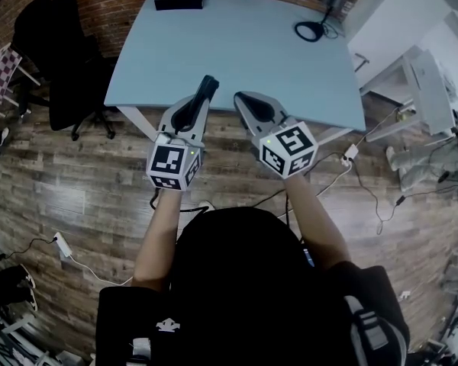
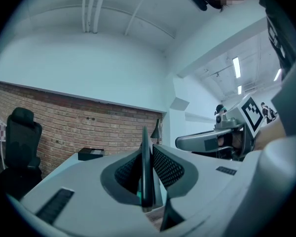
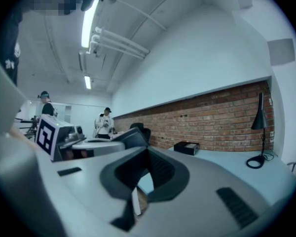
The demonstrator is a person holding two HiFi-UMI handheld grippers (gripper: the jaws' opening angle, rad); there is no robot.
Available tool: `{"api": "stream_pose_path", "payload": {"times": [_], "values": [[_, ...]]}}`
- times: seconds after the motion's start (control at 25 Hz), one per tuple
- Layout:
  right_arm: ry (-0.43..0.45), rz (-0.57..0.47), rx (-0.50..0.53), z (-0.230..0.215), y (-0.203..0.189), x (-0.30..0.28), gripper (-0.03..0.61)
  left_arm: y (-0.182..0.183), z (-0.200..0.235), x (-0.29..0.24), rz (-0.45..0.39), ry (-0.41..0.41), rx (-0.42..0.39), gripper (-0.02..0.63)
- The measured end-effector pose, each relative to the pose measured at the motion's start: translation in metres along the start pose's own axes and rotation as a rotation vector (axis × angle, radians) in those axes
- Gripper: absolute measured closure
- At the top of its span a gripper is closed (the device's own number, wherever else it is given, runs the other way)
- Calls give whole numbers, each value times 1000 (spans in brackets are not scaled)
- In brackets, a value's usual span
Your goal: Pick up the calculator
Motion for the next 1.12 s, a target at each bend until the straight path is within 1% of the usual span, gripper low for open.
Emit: {"api": "stream_pose_path", "payload": {"times": [0.16,0.36,0.52,0.8,1.12], "values": [[4,-11,-3,-7,5,13,574,4,-15,-5,1,-2,-11,546],[28,-18,3,-8,7,34,574,5,-36,-5,8,17,-15,546],[55,-32,-8,-6,9,48,574,6,-51,-2,11,28,-15,546],[77,-52,-24,-2,15,69,574,15,-74,7,8,37,-35,546],[100,-55,-35,3,13,93,574,15,-93,18,10,63,-24,546]]}}
Point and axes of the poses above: the fingertips, and each gripper's own axes: x backward along the fingers, z to its left, y out of its top, the point moved 1 cm from there along x, backward along the fingers, and after that the axes turned 3 degrees about -z, right-handed, at the moved point
